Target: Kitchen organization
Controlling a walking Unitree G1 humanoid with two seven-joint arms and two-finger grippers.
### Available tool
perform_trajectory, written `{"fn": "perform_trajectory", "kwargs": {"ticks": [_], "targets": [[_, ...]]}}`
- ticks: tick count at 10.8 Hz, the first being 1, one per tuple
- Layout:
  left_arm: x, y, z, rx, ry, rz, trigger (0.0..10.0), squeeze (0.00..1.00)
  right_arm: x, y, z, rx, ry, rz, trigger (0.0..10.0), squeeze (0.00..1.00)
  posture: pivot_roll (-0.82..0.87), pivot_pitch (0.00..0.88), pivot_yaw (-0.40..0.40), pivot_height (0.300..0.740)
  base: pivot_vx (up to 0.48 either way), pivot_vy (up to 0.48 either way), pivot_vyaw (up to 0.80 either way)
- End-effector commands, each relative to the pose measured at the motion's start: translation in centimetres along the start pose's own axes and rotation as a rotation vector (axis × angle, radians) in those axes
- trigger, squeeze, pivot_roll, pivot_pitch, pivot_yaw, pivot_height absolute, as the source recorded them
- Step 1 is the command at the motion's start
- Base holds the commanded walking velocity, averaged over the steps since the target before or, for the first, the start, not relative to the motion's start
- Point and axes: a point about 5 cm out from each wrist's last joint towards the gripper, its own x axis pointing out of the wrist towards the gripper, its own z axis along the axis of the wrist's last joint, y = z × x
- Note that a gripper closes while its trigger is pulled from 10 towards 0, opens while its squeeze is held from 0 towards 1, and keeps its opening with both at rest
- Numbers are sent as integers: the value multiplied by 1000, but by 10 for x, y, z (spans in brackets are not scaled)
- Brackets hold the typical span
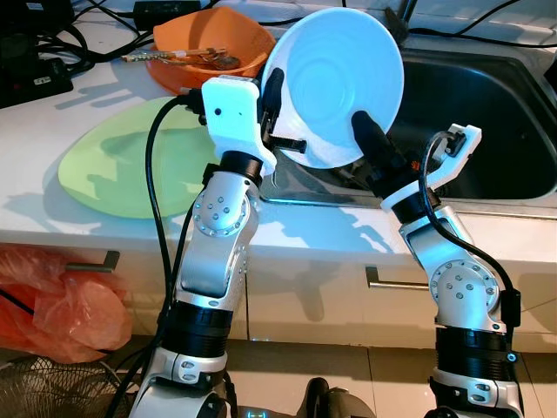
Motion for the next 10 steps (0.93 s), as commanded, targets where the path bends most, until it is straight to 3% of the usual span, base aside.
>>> {"fn": "perform_trajectory", "kwargs": {"ticks": [1,3,4,5,6,7,8,9,10], "targets": [[4,-9,9,-3,-43,-41,10000,0,-3,-3,-2,0,1,-11,0,0,151,180,-34,740,0,0,0],[4,-12,10,9,-50,-53,10000,0,-2,-3,-3,-5,3,-18,0,0,152,178,-34,740,0,0,0],[4,-12,10,15,-51,-57,10000,0,-2,-4,-3,-6,3,-22,3451,0,153,178,-34,740,0,0,0],[4,-15,11,45,-54,-79,10000,0,-1,-6,-4,-10,2,-44,10000,0,152,176,-33,740,0,0,0],[4,-18,11,70,-53,-99,10000,0,0,-6,-4,-11,-2,-45,7765,0,153,173,-32,740,0,0,0],[4,-21,11,95,-53,-118,10000,0,0,-6,-4,-14,-6,-45,0,0,153,171,-32,740,0,0,0],[5,-23,12,113,-58,-131,10000,0,0,-6,-4,-16,-5,-53,0,0,153,170,-32,740,0,0,0],[5,-25,13,136,-64,-142,10000,0,1,-8,-5,-18,-4,-72,3804,0,154,170,-33,740,0,0,0],[6,-27,13,174,-60,-156,10000,0,1,-9,-5,-17,-4,-77,10000,0,155,173,-33,740,0,0,0]]}}
